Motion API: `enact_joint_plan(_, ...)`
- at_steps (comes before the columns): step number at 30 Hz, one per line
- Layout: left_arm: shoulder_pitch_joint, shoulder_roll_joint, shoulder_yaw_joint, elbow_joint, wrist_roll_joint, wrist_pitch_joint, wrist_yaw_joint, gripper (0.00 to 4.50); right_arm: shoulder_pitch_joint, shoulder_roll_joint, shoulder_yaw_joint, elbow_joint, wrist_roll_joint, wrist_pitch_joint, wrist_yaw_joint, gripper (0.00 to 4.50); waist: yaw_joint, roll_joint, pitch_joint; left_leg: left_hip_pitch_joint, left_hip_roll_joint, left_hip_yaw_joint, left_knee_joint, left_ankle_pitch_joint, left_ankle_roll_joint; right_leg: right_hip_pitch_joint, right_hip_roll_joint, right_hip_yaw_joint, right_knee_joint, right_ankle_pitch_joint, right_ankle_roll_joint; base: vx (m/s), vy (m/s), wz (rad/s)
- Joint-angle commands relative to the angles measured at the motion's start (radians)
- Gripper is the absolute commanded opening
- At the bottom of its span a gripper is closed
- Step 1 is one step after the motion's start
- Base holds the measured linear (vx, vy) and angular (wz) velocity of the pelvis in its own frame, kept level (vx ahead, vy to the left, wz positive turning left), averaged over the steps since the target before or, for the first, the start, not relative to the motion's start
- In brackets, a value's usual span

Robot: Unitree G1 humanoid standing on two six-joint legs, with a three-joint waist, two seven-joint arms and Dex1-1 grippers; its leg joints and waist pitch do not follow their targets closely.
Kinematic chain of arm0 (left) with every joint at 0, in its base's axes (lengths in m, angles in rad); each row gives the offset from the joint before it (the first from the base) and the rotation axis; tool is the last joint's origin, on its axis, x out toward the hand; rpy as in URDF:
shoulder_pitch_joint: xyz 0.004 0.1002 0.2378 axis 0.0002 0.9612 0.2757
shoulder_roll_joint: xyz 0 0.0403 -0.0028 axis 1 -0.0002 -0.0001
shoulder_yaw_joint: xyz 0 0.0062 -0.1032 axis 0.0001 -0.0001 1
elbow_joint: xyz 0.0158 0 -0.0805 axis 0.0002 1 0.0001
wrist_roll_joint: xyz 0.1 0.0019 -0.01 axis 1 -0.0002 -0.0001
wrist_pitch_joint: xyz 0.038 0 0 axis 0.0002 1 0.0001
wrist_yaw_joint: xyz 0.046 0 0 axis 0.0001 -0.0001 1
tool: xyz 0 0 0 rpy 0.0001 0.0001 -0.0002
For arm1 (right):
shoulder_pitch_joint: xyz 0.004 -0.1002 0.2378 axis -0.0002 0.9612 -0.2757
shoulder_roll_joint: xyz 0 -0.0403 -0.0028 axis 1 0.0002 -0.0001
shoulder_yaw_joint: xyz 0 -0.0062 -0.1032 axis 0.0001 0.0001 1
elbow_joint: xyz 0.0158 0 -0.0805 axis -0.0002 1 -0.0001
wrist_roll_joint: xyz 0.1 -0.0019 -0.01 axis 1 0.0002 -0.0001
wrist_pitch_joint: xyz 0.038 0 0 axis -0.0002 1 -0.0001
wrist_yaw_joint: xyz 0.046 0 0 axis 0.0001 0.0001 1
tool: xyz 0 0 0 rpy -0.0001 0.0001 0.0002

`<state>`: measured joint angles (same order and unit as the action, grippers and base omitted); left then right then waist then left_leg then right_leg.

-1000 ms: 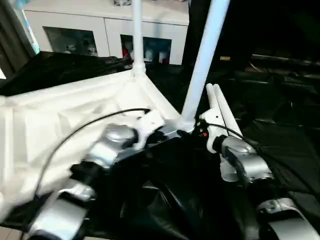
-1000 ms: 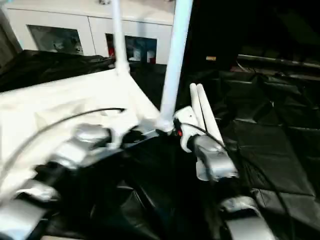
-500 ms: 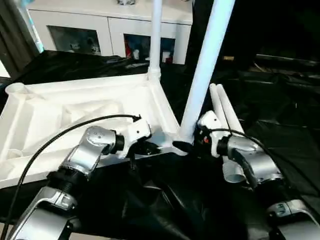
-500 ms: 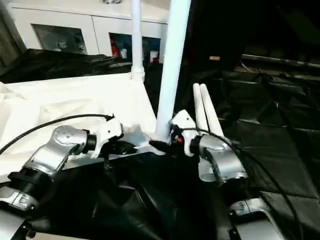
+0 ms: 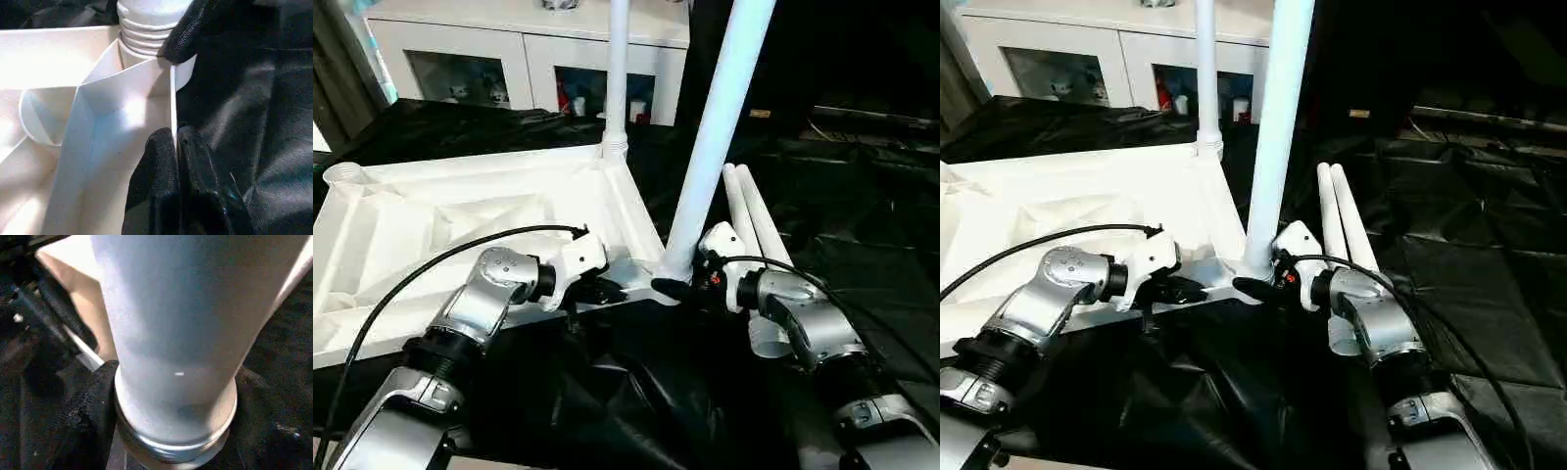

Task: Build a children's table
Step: Rotate leg to tighten

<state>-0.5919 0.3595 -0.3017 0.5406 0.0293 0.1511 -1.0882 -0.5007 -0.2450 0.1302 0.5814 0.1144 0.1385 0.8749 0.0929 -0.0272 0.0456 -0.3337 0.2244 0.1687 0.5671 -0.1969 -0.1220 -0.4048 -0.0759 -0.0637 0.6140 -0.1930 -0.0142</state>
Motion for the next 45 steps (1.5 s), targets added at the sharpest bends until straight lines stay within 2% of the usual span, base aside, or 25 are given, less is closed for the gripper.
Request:
enact_joint_plan(1,-0.010,-0.024,-0.013,0.033,0.032,0.030,0.071,0.00,0.010,0.024,0.004,0.012,0.013,0.003,-0.026,2.75,0.002,-0.001,-0.058,-0.008,0.000,0.012,-0.055,-0.110,0.047,0.061,-0.053,0.042,-0.060,-0.068,-0.238,0.000,0.000,0.00)
enact_joint_plan(3,-0.051,-0.087,0.021,0.099,0.052,0.088,0.235,0.00,-0.005,0.073,-0.028,0.082,-0.004,-0.003,-0.167,2.75,0.002,-0.001,-0.054,-0.005,0.001,0.012,-0.058,-0.151,0.029,0.057,-0.054,0.043,-0.068,-0.145,-0.221,0.000,0.000,0.00)
enact_joint_plan(4,-0.095,-0.160,0.062,0.167,0.052,0.144,0.392,0.00,-0.032,0.133,-0.078,0.160,-0.003,-0.004,-0.335,2.75,0.000,0.004,-0.051,0.003,0.001,0.015,-0.060,-0.184,0.007,0.049,-0.054,0.045,-0.075,-0.206,-0.212,0.000,0.000,0.00)
enact_joint_plan(6,-0.113,-0.197,0.076,0.192,0.049,0.158,0.451,0.00,-0.057,0.167,-0.117,0.207,0.008,0.002,-0.444,2.75,0.000,0.003,-0.052,0.004,-0.002,0.012,-0.061,-0.209,-0.013,0.048,-0.055,0.044,-0.081,-0.270,-0.197,0.000,0.000,0.00)
enact_joint_plan(7,-0.121,-0.217,0.081,0.203,0.048,0.162,0.480,0.00,-0.072,0.186,-0.141,0.234,0.015,0.007,-0.508,2.75,0.002,0.000,-0.054,-0.003,-0.003,0.008,-0.063,-0.205,-0.009,0.057,-0.055,0.042,-0.081,-0.276,-0.180,0.000,0.000,0.00)
enact_joint_plan(8,-0.132,-0.253,0.088,0.214,0.045,0.168,0.526,0.00,-0.096,0.210,-0.164,0.264,0.022,0.001,-0.577,2.75,0.000,0.009,-0.054,-0.005,-0.004,0.008,-0.063,-0.198,-0.008,0.052,-0.056,0.044,-0.081,-0.259,-0.176,0.000,0.000,0.00)
enact_joint_plan(10,-0.145,-0.312,0.086,0.225,0.051,0.178,0.582,0.00,-0.135,0.251,-0.194,0.305,0.031,0.001,-0.662,2.75,-0.001,0.004,-0.058,-0.006,-0.006,0.007,-0.060,-0.191,-0.005,0.054,-0.053,0.042,-0.079,-0.227,-0.176,0.000,0.000,0.00)
enact_joint_plan(11,-0.150,-0.346,0.076,0.231,0.060,0.173,0.606,0.00,-0.155,0.273,-0.189,0.317,0.026,-0.007,-0.675,2.75,-0.003,0.012,-0.058,-0.007,-0.006,0.007,-0.060,-0.190,-0.002,0.054,-0.052,0.043,-0.078,-0.215,-0.178,0.000,0.000,0.00)
enact_joint_plan(14,-0.156,-0.372,0.062,0.241,0.073,0.164,0.623,0.00,-0.169,0.291,-0.173,0.322,0.018,-0.020,-0.648,2.75,0.002,0.003,-0.062,-0.011,-0.009,0.010,-0.056,-0.163,0.028,0.059,-0.050,0.041,-0.075,-0.145,-0.181,0.000,0.000,0.00)
enact_joint_plan(15,-0.158,-0.376,0.061,0.244,0.075,0.163,0.628,0.00,-0.171,0.294,-0.171,0.324,0.016,-0.024,-0.642,3.30,0.003,0.003,-0.063,-0.013,-0.009,0.010,-0.056,-0.151,0.032,0.060,-0.050,0.041,-0.073,-0.128,-0.185,0.000,0.000,0.00)
enact_joint_plan(16,-0.169,-0.382,0.066,0.261,0.076,0.158,0.640,0.00,-0.182,0.301,-0.176,0.339,0.012,-0.036,-0.630,3.44,0.003,0.003,-0.062,-0.013,-0.009,0.010,-0.056,-0.142,0.039,0.060,-0.050,0.040,-0.073,-0.114,-0.189,0.000,0.000,0.00)
enact_joint_plan(21,-0.190,-0.368,0.077,0.297,0.078,0.134,0.658,0.00,-0.203,0.276,-0.146,0.357,-0.045,-0.083,-0.650,3.81,-0.006,0.004,-0.061,-0.017,-0.009,0.006,-0.059,-0.170,0.035,0.063,-0.052,0.037,-0.078,-0.176,-0.177,0.000,0.000,0.00)
enact_joint_plan(22,-0.194,-0.362,0.080,0.307,0.082,0.106,0.659,0.00,-0.201,0.263,-0.141,0.343,-0.052,-0.093,-0.653,3.81,-0.005,-0.003,-0.062,-0.016,-0.010,0.008,-0.057,-0.156,0.043,0.060,-0.053,0.038,-0.078,-0.181,-0.174,0.000,0.000,0.00)
enact_joint_plan(24,-0.204,-0.356,0.092,0.326,0.080,0.070,0.664,0.00,-0.187,0.240,-0.140,0.295,-0.055,-0.094,-0.649,3.81,-0.006,-0.005,-0.062,-0.016,-0.009,0.009,-0.056,-0.144,0.049,0.060,-0.051,0.039,-0.078,-0.163,-0.176,0.000,0.000,0.00)
enact_joint_plan(28,-0.237,-0.350,0.121,0.390,0.084,-0.041,0.735,0.00,-0.124,0.207,-0.155,0.154,-0.045,-0.067,-0.626,3.81,0.004,0.000,-0.067,-0.018,-0.009,0.009,-0.050,-0.077,0.078,0.064,-0.048,0.040,-0.064,-0.024,-0.194,0.000,0.000,0.00)
enact_joint_plan(29,-0.247,-0.347,0.133,0.401,0.079,-0.065,0.759,0.00,-0.105,0.201,-0.155,0.120,-0.044,-0.059,-0.622,3.81,0.006,0.010,-0.070,-0.017,-0.009,0.008,-0.048,-0.052,0.085,0.063,-0.047,0.040,-0.057,0.033,-0.206,0.000,0.000,0.00)
enact_joint_plan(30,-0.253,-0.345,0.150,0.394,0.062,-0.077,0.759,0.28,-0.088,0.197,-0.152,0.093,-0.044,-0.052,-0.620,3.89,0.005,0.007,-0.070,-0.018,-0.009,0.008,-0.047,-0.045,0.090,0.064,-0.045,0.040,-0.058,0.054,-0.209,0.000,0.000,0.00)
enact_joint_plan(33,-0.260,-0.338,0.197,0.358,0.019,-0.084,0.750,0.45,-0.054,0.189,-0.138,0.039,-0.052,-0.038,-0.625,3.91,0.007,0.004,-0.078,-0.026,-0.014,0.007,-0.037,0.019,0.106,0.072,-0.045,0.040,-0.041,0.185,-0.240,0.000,0.000,0.00)
enact_joint_plan(35,-0.251,-0.313,0.203,0.303,0.021,-0.064,0.744,0.60,-0.036,0.191,-0.133,0.010,-0.054,-0.026,-0.635,3.91,0.008,0.017,-0.077,-0.024,-0.011,0.007,-0.037,0.007,0.108,0.067,-0.047,0.038,-0.040,0.202,-0.263,0.000,0.000,0.00)
enact_joint_plan(36,-0.240,-0.289,0.210,0.259,0.027,-0.045,0.750,0.64,-0.022,0.195,-0.131,-0.015,-0.057,-0.011,-0.643,3.91,0.003,0.013,-0.074,-0.027,-0.011,0.008,-0.039,-0.019,0.108,0.068,-0.046,0.036,-0.044,0.176,-0.268,0.000,0.000,0.00)
enact_joint_plan(37,-0.195,-0.227,0.234,0.127,0.034,0.045,0.755,0.70,0.000,0.203,-0.124,-0.046,-0.068,0.019,-0.658,3.91,0.002,0.014,-0.071,-0.025,-0.006,0.007,-0.043,-0.052,0.096,0.067,-0.048,0.035,-0.048,0.111,-0.259,0.000,0.000,0.00)
enact_joint_plan(41,-0.116,-0.143,0.247,-0.043,0.065,0.167,0.738,1.05,0.020,0.215,-0.115,-0.070,-0.070,0.045,-0.663,3.91,-0.003,0.019,-0.063,-0.019,-0.001,0.010,-0.050,-0.088,0.058,0.060,-0.047,0.037,-0.054,0.013,-0.237,0.000,0.000,0.00)
enact_joint_plan(42,-0.070,-0.101,0.257,-0.131,0.087,0.221,0.723,1.05,0.028,0.217,-0.106,-0.075,-0.072,0.053,-0.662,3.91,-0.002,0.015,-0.062,-0.017,-0.002,0.012,-0.051,-0.093,0.056,0.057,-0.045,0.037,-0.057,0.000,-0.231,0.000,0.000,0.00)
enact_joint_plan(44,-0.001,-0.036,0.274,-0.260,0.120,0.306,0.699,1.11,0.036,0.222,-0.092,-0.079,-0.075,0.062,-0.659,3.91,-0.003,0.023,-0.063,-0.015,0.003,0.010,-0.053,-0.083,0.038,0.054,-0.045,0.037,-0.051,0.003,-0.223,0.000,0.000,0.00)
enact_joint_plan(45,0.033,-0.003,0.281,-0.318,0.137,0.348,0.681,1.38,0.037,0.225,-0.087,-0.075,-0.075,0.063,-0.656,3.91,-0.003,0.023,-0.062,-0.015,0.003,0.009,-0.053,-0.084,0.033,0.052,-0.046,0.038,-0.050,0.003,-0.221,0.000,0.000,0.00)
